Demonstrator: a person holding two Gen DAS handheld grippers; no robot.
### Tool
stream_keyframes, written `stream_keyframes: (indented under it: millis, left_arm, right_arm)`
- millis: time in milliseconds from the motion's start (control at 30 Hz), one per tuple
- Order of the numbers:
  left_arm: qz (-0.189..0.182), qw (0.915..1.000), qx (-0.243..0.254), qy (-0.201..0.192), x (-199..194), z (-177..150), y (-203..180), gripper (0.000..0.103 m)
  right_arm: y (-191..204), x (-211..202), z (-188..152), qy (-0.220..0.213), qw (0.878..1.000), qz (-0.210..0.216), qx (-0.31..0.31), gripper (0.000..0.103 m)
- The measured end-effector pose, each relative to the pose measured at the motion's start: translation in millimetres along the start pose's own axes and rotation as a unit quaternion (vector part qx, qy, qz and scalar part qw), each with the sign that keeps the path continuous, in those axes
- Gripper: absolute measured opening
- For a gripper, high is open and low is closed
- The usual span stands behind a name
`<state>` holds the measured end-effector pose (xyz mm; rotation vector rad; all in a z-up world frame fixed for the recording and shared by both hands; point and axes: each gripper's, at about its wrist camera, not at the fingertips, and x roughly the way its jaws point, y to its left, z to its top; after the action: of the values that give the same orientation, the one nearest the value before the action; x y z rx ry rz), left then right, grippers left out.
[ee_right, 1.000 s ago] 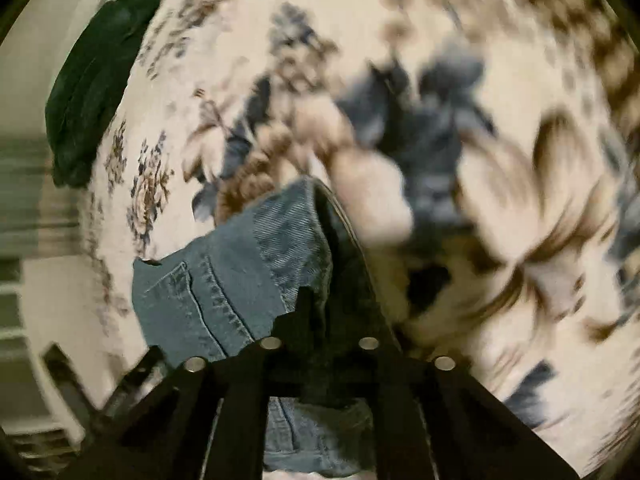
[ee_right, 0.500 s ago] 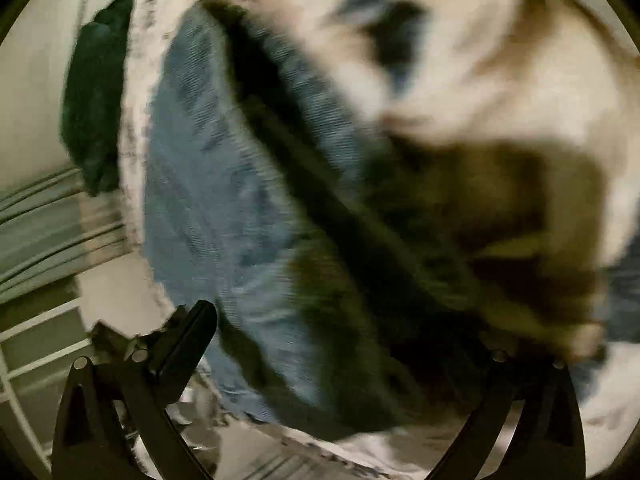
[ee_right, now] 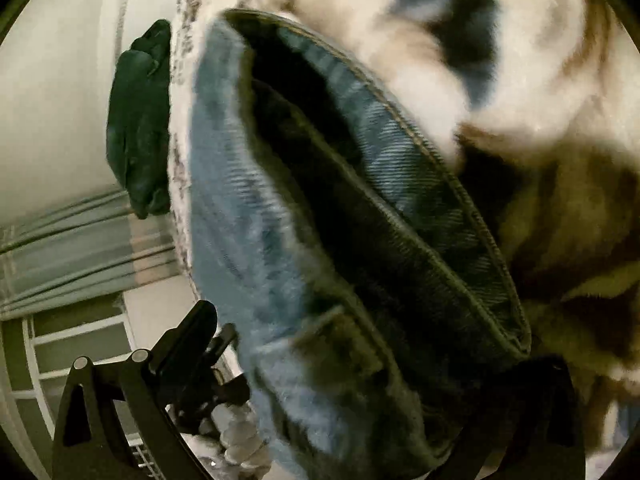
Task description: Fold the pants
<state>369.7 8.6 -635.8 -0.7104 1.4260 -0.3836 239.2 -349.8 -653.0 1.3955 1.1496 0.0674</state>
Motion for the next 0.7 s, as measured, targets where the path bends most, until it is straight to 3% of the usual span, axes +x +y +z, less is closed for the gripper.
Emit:
stream_keyframes:
  millis: [67,133,200,400,533,700]
  left_arm:
    - [-0.013,0.9998,0.007,-0.012,-4.7,-2.3,-4.4,0.05]
    - [-0.023,0.9995,0.005,-0.022,-13.2,-4.6,-8.9,0.034]
    - [-0.029,0.999,0.016,-0.029,-22.4,-7.9,-17.6,0.029]
    - [-0.033,0.9965,0.056,-0.052,-49.8,-2.0,-61.6,0.02]
    - [-0.053,0.9935,0.07,-0.072,-70.3,16.2,-88.7,0.02]
    - [-0.068,0.9896,0.073,-0.104,-84.3,55.9,-118.2,0.02]
  right_arm:
    - [6.2,-3.1,-5.7,-0.012,0.999,-0.038,-0.01,0.09]
    - [9.0,-10.7,-13.2,-0.021,0.999,-0.043,-0.012,0.053]
    - [19.5,-17.3,-21.7,-0.032,0.998,-0.05,-0.022,0.047]
    - [67.5,-43.1,-41.3,-0.069,0.994,-0.06,-0.063,0.039]
    - [108.0,-79.5,-28.8,-0.086,0.992,-0.038,-0.088,0.039]
    - [155.0,-87.5,-0.3,-0.109,0.986,-0.016,-0.123,0.039]
